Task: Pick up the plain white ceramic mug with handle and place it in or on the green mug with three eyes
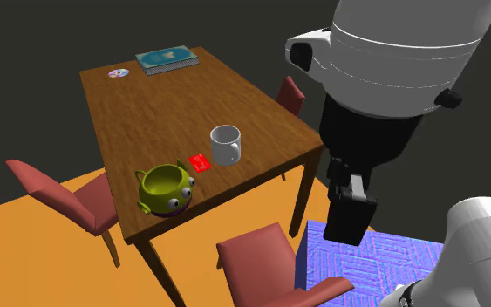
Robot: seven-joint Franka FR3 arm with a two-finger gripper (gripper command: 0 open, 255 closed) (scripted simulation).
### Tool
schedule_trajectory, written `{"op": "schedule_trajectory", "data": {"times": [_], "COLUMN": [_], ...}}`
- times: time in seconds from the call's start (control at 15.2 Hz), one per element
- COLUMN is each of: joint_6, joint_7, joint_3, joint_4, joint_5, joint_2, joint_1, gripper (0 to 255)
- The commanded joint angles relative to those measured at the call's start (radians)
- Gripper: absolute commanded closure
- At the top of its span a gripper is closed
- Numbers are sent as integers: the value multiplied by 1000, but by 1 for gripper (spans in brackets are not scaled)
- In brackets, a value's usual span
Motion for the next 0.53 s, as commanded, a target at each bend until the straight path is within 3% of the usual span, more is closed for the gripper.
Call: {"op": "schedule_trajectory", "data": {"times": [0.0, 0.46], "joint_6": [0, 132], "joint_7": [0, -120], "joint_3": [0, -116], "joint_4": [0, -3], "joint_5": [0, -75], "joint_2": [0, 137], "joint_1": [0, -46], "gripper": [0, 0]}}
